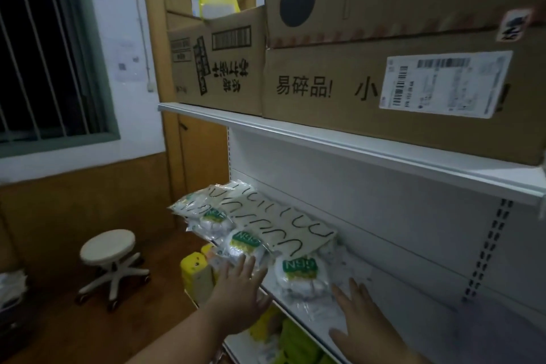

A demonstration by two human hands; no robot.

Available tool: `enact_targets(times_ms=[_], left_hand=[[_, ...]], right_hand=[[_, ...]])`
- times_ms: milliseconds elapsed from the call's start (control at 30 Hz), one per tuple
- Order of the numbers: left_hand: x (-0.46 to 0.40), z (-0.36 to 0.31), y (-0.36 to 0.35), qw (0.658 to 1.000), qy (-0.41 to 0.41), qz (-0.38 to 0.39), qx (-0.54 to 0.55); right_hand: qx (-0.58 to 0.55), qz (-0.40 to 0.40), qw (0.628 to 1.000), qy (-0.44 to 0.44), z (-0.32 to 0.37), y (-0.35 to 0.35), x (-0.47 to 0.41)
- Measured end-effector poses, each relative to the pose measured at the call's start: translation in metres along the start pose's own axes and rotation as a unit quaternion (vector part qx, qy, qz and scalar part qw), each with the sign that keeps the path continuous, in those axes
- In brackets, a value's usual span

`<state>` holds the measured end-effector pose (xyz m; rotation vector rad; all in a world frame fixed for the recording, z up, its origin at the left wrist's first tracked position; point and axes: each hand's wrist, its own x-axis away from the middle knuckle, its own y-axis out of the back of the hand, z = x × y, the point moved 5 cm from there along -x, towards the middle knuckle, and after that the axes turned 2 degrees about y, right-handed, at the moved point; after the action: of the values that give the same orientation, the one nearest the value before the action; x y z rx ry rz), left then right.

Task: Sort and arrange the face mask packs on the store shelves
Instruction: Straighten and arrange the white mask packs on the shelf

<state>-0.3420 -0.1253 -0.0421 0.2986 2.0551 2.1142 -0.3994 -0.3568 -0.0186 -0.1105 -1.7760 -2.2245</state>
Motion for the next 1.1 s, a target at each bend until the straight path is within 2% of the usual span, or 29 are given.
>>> enact_targets(times_ms=[133, 267, 367, 567, 767, 967, 1033, 1100], left_hand=[[-0.024, 0.028, -0.019, 0.999, 0.000, 0.019, 0.026], [-0.058, 0.068, -0.021, 0.999, 0.013, 0.035, 0.004], [-0.079, 0.095, -0.013, 0.999, 0.020, 0.037, 0.012], [-0.122, 0.143, -0.027, 0.997, 0.030, 0.070, 0.029], [-0.177, 0.125, -0.026, 0.994, -0.049, 0.048, 0.087], [-0.226, 0.096, -0.020, 0.966, -0.168, 0.032, 0.196], [-0.233, 0.093, -0.021, 0.950, -0.201, 0.026, 0.239], [-0.240, 0.096, -0.021, 0.929, -0.209, 0.032, 0.305]], right_hand=[[-0.009, 0.010, 1.000, -0.022, 0.013, -0.009, -0.041], [0.021, -0.019, 0.999, -0.029, 0.020, -0.006, -0.099], [-0.007, -0.047, 0.998, -0.043, 0.025, 0.006, -0.145], [-0.064, -0.039, 0.994, -0.077, 0.033, 0.011, -0.216], [-0.033, -0.047, 0.978, -0.200, 0.021, -0.003, -0.230], [-0.020, -0.028, 0.964, -0.262, 0.014, -0.012, -0.239], [-0.042, -0.051, 0.960, -0.272, 0.012, -0.006, -0.239], [-0.080, -0.120, 0.949, -0.281, 0.012, 0.004, -0.235]])
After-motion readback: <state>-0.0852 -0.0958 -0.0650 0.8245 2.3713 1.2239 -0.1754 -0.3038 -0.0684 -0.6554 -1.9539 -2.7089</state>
